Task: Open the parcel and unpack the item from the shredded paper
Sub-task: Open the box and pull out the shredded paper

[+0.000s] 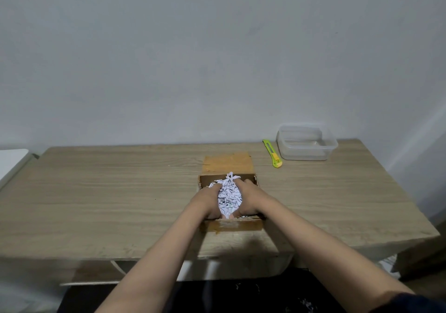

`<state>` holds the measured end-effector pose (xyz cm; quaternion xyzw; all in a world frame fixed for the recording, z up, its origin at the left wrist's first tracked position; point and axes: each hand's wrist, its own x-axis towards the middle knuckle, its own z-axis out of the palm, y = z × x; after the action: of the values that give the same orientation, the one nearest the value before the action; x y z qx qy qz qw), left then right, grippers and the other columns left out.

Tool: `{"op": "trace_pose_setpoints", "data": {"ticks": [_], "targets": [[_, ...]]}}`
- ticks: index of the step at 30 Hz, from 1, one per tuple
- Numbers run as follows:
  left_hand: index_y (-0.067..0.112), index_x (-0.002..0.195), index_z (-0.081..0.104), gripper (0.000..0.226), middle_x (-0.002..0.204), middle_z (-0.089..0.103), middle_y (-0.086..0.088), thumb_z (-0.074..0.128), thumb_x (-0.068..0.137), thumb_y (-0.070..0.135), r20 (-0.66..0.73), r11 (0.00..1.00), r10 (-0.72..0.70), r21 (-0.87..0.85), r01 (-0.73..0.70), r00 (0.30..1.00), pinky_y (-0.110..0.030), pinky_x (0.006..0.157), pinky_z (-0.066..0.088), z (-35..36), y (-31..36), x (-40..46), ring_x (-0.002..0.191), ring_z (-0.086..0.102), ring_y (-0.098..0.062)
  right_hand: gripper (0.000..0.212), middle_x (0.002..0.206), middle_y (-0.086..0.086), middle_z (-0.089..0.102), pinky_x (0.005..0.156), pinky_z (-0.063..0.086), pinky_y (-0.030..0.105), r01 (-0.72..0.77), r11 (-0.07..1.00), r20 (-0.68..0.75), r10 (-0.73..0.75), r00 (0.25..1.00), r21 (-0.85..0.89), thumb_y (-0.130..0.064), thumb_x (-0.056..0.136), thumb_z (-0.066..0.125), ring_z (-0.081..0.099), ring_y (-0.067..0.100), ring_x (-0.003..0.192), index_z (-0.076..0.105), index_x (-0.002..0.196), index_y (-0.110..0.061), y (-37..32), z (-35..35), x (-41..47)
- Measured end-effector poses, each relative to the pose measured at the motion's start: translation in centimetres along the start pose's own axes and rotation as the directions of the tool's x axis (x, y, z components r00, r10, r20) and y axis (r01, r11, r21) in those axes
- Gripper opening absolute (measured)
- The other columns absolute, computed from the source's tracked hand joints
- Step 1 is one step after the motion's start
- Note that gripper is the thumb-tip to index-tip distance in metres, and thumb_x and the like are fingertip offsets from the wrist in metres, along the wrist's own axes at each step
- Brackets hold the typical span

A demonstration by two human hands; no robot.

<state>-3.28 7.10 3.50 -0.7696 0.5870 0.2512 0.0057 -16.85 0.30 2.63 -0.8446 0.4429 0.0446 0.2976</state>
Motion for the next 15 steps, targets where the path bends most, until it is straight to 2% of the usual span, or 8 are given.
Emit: {"op": "trace_pose_setpoints", "data": {"ticks": [5,10,12,15], "targets": [[0.018,0.145,0.025,0.086,0.132,0.055,-0.010,0.073,0.074,0.024,-0.024,1.000,0.016,0.010,-0.016,1.000,-0.030,0.096,0.042,0.1,-0.1,0.0,0.123,0.049,-0.028,0.103,0.128,0.010,0.042,0.095,0.042,0.033,0.027,0.999,-0.029,-0.026,0.999,0.040,-0.037,0.054,0.087,0.047,0.028,0.119,0.031,0.140,-0.023,0.6,0.1,-0.3],[0.018,0.144,0.031,0.079,0.134,0.054,-0.011,0.073,0.078,0.027,-0.073,0.991,0.043,-0.121,-0.051,0.996,-0.028,0.094,0.040,0.2,-0.7,-0.5,0.121,0.051,-0.027,0.094,0.136,0.011,0.043,0.099,0.038,0.033,0.056,0.996,0.006,-0.057,0.998,0.073,-0.036,0.065,0.082,0.043,0.029,0.126,0.030,0.142,-0.023,0.5,-0.7,-0.5],[0.018,0.145,0.031,0.073,0.138,0.051,-0.010,0.068,0.083,0.029,-0.082,0.982,0.044,-0.179,-0.058,0.996,-0.027,0.097,0.039,0.3,-1.0,-0.5,0.124,0.050,-0.026,0.099,0.147,0.008,0.036,0.108,0.035,0.035,0.056,0.991,0.054,-0.063,0.997,0.125,-0.037,0.065,0.082,0.036,0.026,0.135,0.025,0.145,-0.021,0.6,-1.4,-0.7],[0.018,0.145,0.032,0.068,0.142,0.048,-0.009,0.063,0.087,0.033,-0.066,0.963,0.041,-0.262,-0.057,0.997,-0.027,0.102,0.037,0.0,-1.1,-0.7,0.127,0.048,-0.023,0.113,0.156,0.002,0.024,0.114,0.026,0.031,0.041,0.988,0.131,-0.061,0.990,0.151,-0.033,0.061,0.086,0.027,0.020,0.141,0.016,0.148,-0.016,0.7,-2.1,-1.1]]}}
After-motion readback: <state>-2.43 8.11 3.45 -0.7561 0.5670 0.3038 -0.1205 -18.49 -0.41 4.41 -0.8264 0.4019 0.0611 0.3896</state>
